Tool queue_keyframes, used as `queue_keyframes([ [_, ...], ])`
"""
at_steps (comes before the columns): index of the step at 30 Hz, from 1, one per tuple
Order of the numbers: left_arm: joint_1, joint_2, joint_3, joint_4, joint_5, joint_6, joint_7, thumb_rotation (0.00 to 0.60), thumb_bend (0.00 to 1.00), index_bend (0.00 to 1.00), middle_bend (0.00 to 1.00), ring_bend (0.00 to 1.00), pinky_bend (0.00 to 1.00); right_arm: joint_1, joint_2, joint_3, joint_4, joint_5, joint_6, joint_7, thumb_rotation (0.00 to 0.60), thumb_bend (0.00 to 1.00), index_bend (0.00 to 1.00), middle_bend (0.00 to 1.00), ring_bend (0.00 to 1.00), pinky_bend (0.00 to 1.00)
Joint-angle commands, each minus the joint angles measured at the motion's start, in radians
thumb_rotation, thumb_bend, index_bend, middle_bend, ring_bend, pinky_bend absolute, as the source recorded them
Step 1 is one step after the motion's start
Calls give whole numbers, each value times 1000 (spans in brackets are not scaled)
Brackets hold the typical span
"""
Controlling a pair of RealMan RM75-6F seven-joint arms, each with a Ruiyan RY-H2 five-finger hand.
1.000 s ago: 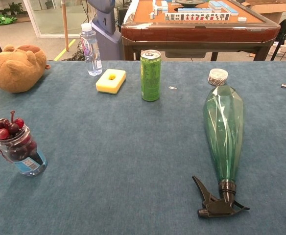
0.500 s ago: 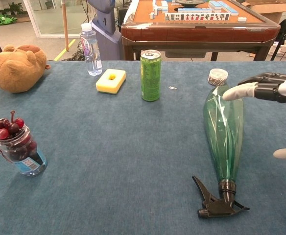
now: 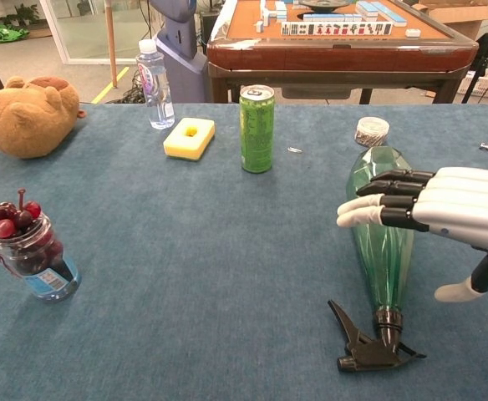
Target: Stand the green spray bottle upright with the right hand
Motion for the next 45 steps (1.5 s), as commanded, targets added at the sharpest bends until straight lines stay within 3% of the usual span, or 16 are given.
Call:
queue_keyframes([
  [1,0,-1,0,2,0,-2,0,600,333,0,0,0,3,13,-42,-10,46,-11,1,-20,600,43,102,96,0,0],
  [10,5,-2,1,11,-6,0,-9,600,333,0,0,0,3,51,-153,-2,134,7,-1,-30,600,42,102,95,0,0],
  [17,8,-4,0,18,-9,0,-15,600,333,0,0,0,3,96,-228,36,184,50,-14,-16,600,43,102,96,0,0],
  [22,10,-4,0,23,-12,-2,-19,600,333,0,0,0,3,132,-249,58,187,97,-60,-8,600,130,112,102,0,0],
  [30,12,-8,1,33,-16,-3,-27,600,333,0,0,0,3,159,-230,50,167,142,-106,-28,600,257,332,176,0,0],
  [45,12,-12,-1,39,-19,-7,-28,600,333,0,0,0,3,181,-227,27,185,184,-124,-32,600,276,509,288,74,0],
])
